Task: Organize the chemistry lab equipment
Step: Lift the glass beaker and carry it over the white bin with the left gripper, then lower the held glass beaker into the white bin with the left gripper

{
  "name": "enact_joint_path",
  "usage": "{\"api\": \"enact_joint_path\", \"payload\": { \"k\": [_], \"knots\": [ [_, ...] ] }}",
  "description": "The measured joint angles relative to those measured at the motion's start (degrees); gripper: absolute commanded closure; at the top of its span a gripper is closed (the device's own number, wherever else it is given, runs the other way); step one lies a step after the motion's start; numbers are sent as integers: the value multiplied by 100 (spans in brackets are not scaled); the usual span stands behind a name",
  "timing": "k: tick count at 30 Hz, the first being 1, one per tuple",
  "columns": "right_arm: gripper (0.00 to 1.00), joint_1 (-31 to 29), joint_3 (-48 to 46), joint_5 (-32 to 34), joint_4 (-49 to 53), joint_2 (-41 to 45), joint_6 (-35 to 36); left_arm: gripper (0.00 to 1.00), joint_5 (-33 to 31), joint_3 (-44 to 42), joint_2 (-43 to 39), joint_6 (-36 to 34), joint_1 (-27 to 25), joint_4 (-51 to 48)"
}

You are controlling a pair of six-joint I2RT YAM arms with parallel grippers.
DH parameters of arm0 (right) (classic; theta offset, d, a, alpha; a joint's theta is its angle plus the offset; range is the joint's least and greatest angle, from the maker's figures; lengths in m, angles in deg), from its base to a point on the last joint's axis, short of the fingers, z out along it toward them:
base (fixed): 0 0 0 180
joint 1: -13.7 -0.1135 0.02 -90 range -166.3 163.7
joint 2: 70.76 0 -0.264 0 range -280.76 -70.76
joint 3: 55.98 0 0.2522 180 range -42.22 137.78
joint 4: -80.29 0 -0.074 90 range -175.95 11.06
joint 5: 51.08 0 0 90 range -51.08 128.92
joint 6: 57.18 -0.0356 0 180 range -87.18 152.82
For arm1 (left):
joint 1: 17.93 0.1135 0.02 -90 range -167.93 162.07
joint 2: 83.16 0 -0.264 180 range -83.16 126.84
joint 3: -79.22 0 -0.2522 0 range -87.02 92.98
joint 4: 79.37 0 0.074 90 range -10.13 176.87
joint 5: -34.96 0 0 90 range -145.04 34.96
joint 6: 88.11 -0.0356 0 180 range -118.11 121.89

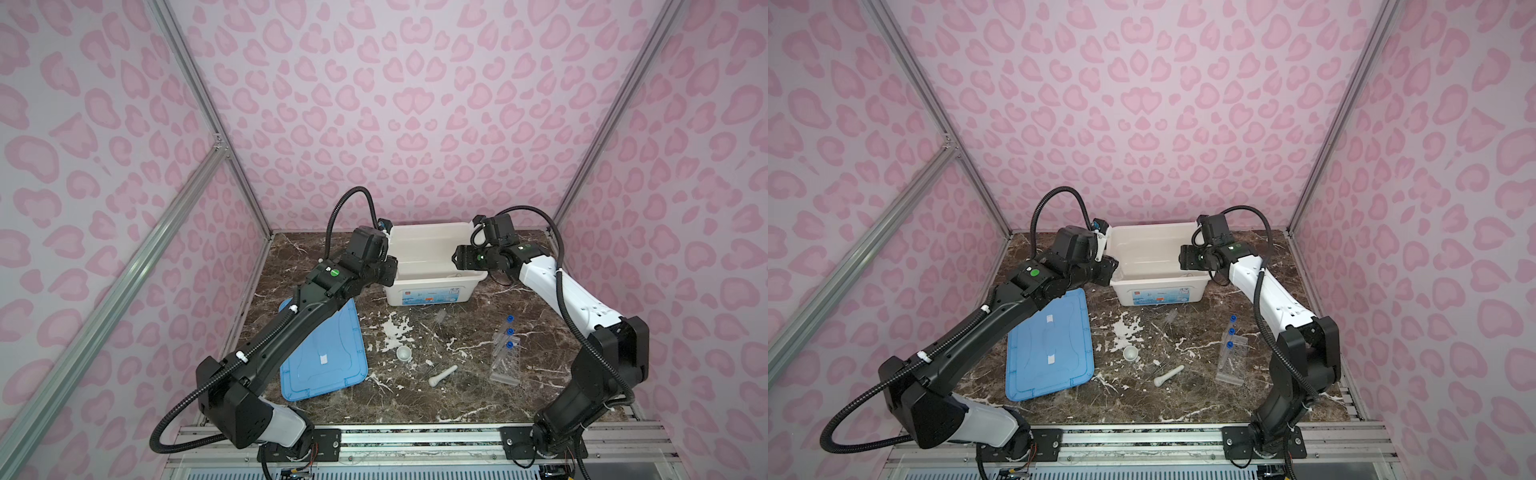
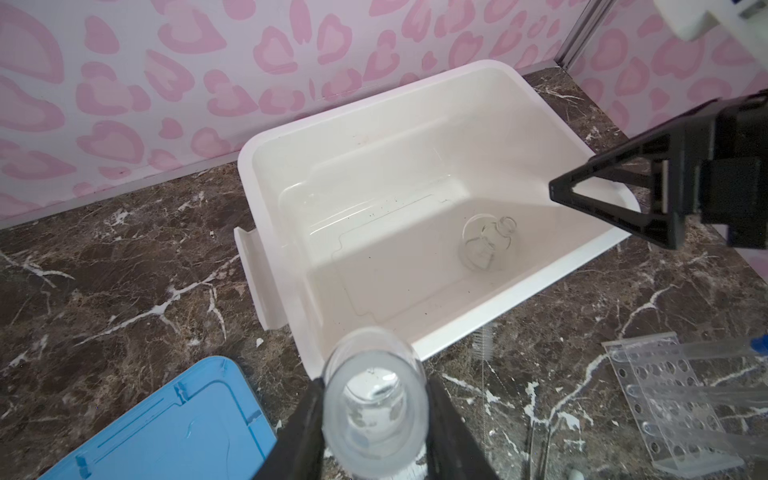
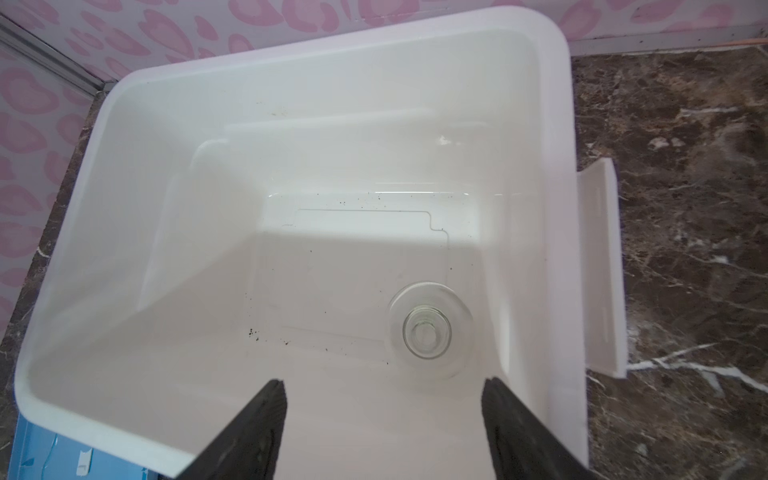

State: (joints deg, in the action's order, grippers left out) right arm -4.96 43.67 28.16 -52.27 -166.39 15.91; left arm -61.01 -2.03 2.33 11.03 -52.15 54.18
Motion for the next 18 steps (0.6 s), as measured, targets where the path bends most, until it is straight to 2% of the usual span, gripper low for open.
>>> {"api": "enact_joint_path", "payload": {
  "k": [18],
  "knots": [
    [24,-2,-203,2,-76,13,0,68,297,1137,1934,-157,236,162]
  ]
}}
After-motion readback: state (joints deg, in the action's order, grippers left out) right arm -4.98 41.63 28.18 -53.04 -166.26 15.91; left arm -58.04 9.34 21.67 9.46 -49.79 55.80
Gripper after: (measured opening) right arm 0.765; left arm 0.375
